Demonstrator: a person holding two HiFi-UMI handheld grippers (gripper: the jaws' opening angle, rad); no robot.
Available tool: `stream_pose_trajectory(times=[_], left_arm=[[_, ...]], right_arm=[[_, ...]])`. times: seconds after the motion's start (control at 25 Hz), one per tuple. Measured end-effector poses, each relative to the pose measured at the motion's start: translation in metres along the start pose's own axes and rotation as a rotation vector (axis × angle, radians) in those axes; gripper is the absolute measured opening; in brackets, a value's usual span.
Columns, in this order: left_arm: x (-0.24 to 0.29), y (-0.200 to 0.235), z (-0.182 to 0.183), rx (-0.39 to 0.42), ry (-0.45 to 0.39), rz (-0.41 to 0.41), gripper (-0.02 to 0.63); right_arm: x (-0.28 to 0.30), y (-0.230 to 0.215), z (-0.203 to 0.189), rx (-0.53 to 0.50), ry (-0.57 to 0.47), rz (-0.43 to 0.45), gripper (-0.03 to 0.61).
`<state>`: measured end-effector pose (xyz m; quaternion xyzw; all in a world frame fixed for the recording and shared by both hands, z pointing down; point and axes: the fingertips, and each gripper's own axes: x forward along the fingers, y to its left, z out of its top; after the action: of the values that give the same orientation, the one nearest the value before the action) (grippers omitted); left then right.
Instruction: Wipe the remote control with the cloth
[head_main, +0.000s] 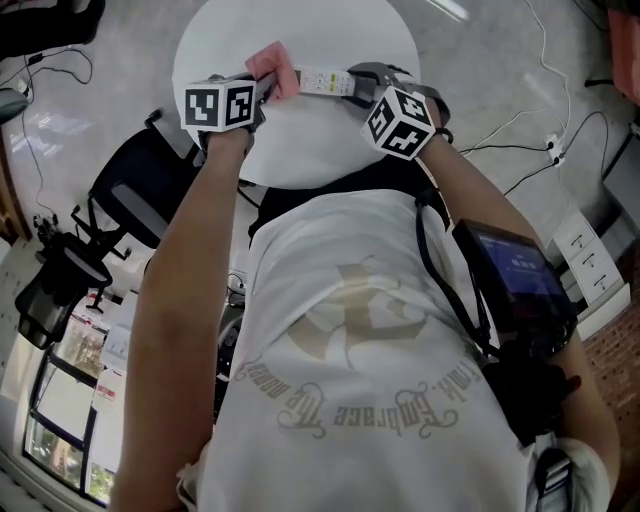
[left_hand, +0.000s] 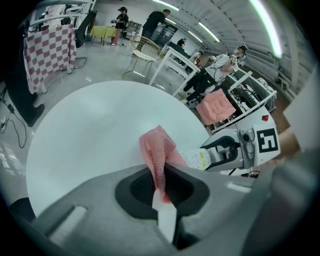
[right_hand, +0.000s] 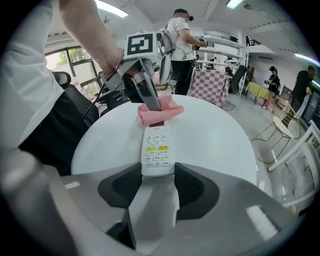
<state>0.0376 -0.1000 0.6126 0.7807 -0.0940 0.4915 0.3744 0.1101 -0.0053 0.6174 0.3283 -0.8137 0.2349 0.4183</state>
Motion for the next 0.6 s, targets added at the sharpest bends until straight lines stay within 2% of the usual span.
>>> stream_pose_trajectory(times=[0.12,0.4,0.6], left_arm=[[-0.005,0.009,-0.011,-0.031,-0.01,0.022,0.018],[-0.014,0.005,-0.037,-0.124,-0.1,0.005,0.018],[-0.03,-0.012,-0.057,-0.17,-0.231,-0.029,0.018]], right_arm=[[0.0,0.0,-0.005,-0.013,0.013,0.002,0.213],[0.0,-0.008,-0.017,-0.023,0.076,0.021,0.223],[-0.01,-0.008,-0.008,-0.042,0.093,-0.001,0.25]])
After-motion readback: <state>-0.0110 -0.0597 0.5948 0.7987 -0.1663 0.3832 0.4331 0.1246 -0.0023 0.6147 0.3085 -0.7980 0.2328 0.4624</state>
